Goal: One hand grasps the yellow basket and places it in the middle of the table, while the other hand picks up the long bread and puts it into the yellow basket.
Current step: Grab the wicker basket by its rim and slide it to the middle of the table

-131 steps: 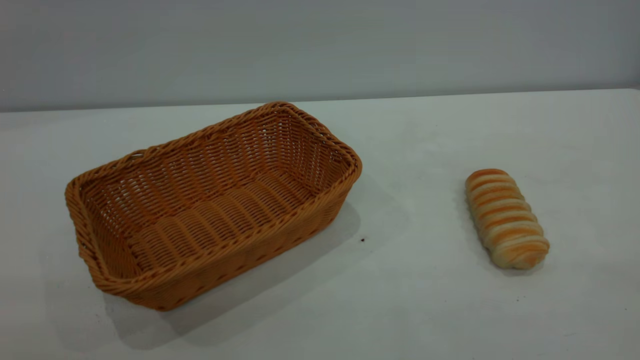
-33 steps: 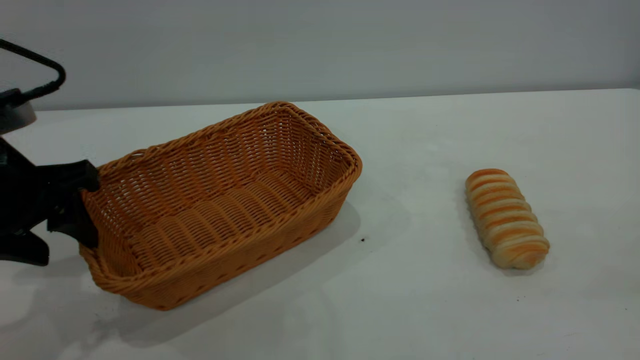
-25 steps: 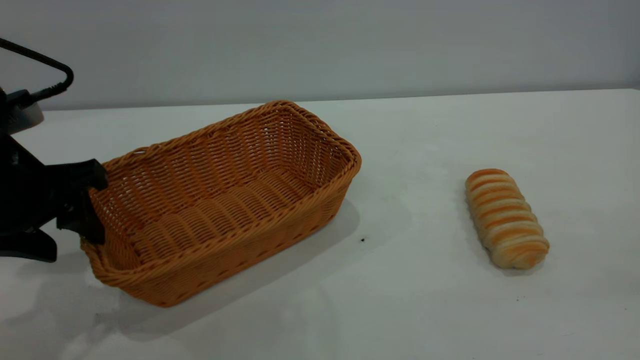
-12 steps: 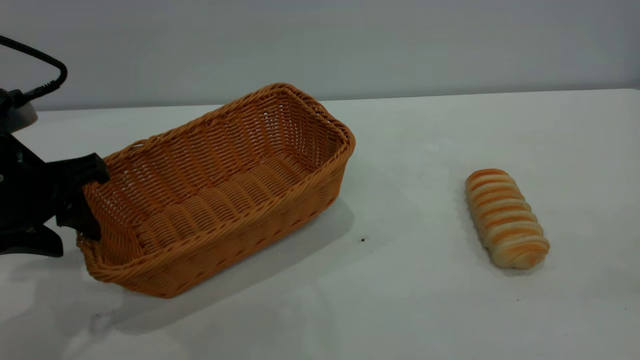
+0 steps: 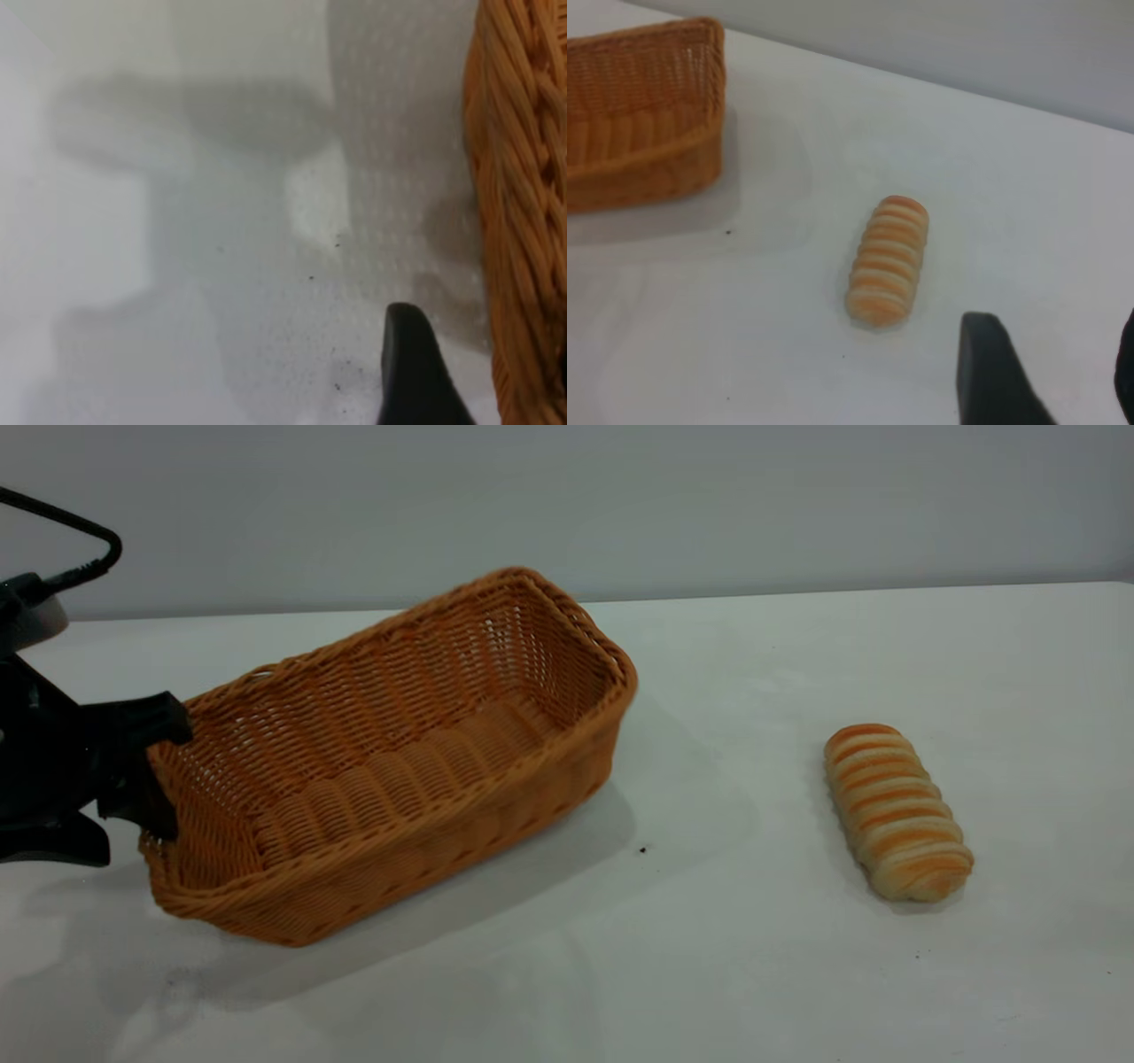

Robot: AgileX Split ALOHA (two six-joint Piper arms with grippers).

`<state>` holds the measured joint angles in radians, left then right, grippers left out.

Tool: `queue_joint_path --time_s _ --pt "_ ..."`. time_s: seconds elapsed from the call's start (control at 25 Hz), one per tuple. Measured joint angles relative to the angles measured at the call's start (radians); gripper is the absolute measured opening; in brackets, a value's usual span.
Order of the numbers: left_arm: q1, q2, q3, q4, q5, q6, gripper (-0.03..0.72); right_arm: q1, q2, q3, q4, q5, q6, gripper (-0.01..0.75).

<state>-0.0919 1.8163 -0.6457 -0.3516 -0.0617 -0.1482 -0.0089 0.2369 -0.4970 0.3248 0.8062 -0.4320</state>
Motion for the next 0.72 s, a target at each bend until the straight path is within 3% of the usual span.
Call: queue_joint_path --time_s 0.28,0.52,0.72 --pt "-0.007 -0.006 0.0 0.026 -0.012 0.0 0.466 0.0 0.0 0.0 0.0 0.0 0.0 0.381" --pt "-0.092 -0.006 0.0 0.051 -0.072 -0.011 0.466 0.0 0.0 0.0 0.0 0.0 0.0 0.381" --pt "-0.101 -0.005 0.0 0.055 -0.073 -0.022 0.466 0.0 0.0 0.0 0.0 0.0 0.0 0.381"
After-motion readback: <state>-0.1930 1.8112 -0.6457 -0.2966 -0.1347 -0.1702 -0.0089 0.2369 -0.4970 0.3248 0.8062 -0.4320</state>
